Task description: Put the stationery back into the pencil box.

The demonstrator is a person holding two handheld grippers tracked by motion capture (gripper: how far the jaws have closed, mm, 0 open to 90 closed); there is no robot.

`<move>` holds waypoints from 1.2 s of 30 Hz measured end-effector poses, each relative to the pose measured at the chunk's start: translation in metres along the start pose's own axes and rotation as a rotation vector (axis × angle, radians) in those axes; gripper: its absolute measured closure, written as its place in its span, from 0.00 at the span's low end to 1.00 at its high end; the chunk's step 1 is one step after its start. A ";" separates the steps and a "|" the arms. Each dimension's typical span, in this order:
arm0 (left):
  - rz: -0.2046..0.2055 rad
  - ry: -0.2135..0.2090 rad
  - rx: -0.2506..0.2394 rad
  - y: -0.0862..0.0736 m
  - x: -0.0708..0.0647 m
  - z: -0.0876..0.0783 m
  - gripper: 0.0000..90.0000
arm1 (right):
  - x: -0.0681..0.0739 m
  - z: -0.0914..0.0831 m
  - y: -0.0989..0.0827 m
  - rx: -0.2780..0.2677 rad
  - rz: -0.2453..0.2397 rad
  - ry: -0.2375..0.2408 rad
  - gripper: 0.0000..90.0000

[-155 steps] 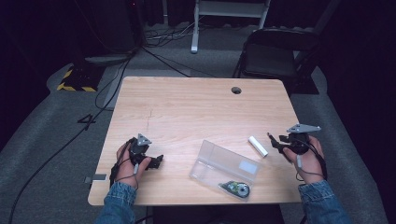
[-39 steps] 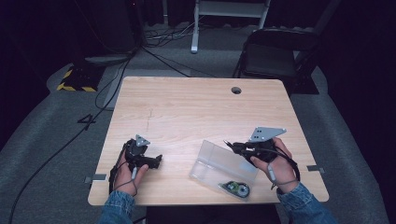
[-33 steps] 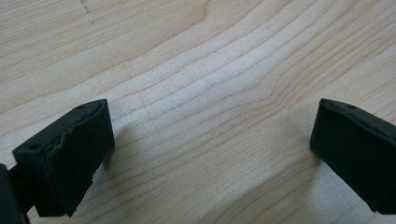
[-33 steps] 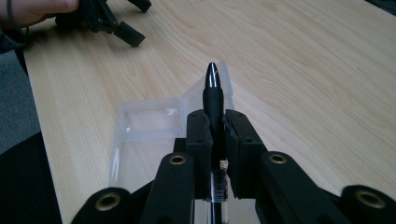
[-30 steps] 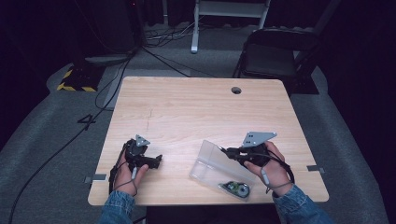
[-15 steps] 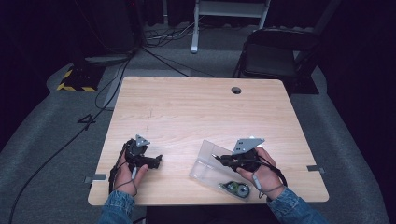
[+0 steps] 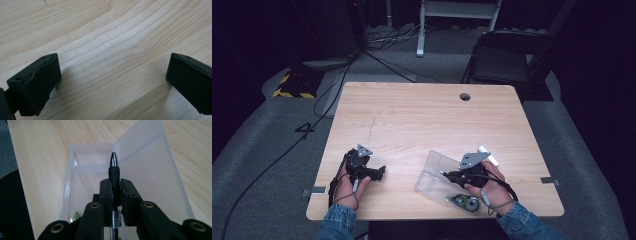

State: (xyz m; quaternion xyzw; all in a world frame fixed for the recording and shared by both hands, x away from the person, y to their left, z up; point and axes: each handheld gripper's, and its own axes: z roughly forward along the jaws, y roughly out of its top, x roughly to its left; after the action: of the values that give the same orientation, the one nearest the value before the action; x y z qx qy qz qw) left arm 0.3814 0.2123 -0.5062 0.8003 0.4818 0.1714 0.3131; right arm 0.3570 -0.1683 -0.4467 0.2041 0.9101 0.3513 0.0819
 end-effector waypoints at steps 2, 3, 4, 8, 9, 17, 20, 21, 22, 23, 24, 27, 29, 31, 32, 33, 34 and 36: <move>0.000 0.000 0.000 0.000 0.000 0.000 0.00 | 0.000 0.001 -0.001 0.008 -0.001 0.001 0.90; 0.000 0.000 0.000 0.000 0.000 0.000 0.00 | 0.000 0.002 -0.001 0.012 0.000 0.002 0.90; 0.000 0.000 0.000 0.000 0.000 0.000 0.00 | 0.000 0.002 -0.001 0.016 0.000 0.001 0.90; 0.000 0.000 0.000 0.000 0.000 0.000 0.00 | 0.001 0.003 -0.002 0.024 -0.004 -0.004 0.90; 0.000 0.000 0.000 0.000 0.000 0.000 0.00 | 0.002 0.004 -0.002 0.028 -0.005 -0.004 0.90; 0.000 0.000 0.000 0.000 0.000 0.000 0.00 | 0.004 0.007 -0.003 0.051 -0.013 -0.019 0.90; 0.000 0.000 0.000 0.000 0.000 0.000 0.00 | 0.004 0.009 -0.003 0.063 -0.015 -0.029 0.90; 0.000 0.000 0.000 0.000 0.000 0.000 0.00 | 0.004 0.009 -0.003 0.066 -0.013 -0.031 0.90; 0.000 0.000 0.000 0.000 0.000 0.000 0.00 | 0.005 0.009 -0.003 0.070 -0.014 -0.038 0.90; 0.000 0.000 0.000 0.000 0.000 0.000 0.00 | 0.005 0.010 -0.004 0.074 -0.020 -0.039 0.90; 0.000 0.000 0.000 0.000 0.000 0.000 0.00 | 0.006 0.011 -0.004 0.077 -0.021 -0.041 0.90; 0.000 0.000 0.000 0.000 0.000 0.000 0.00 | 0.007 0.012 -0.004 0.088 -0.023 -0.044 0.90; 0.000 0.000 0.000 0.000 0.000 0.000 0.00 | 0.007 0.013 -0.004 0.092 -0.031 -0.040 0.90; 0.000 0.000 0.000 0.000 0.000 0.000 0.00 | 0.008 0.014 -0.004 0.100 -0.034 -0.042 0.90; 0.000 0.000 0.000 0.000 0.000 0.000 0.00 | 0.008 0.015 -0.004 0.100 -0.038 -0.041 0.90; 0.000 0.000 0.000 0.000 0.000 0.000 0.00 | 0.008 0.015 -0.004 0.102 -0.039 -0.044 0.90; 0.000 0.000 0.000 0.000 0.000 0.000 0.00 | 0.009 0.015 -0.004 0.104 -0.041 -0.046 0.90; 0.000 0.000 0.000 0.000 0.000 0.000 0.00 | 0.009 0.016 -0.004 0.107 -0.044 -0.044 0.90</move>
State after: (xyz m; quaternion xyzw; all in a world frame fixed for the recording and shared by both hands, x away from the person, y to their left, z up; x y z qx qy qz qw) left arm 0.3815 0.2123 -0.5062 0.8003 0.4818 0.1714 0.3132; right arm 0.3524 -0.1580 -0.4612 0.1957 0.9298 0.2958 0.0986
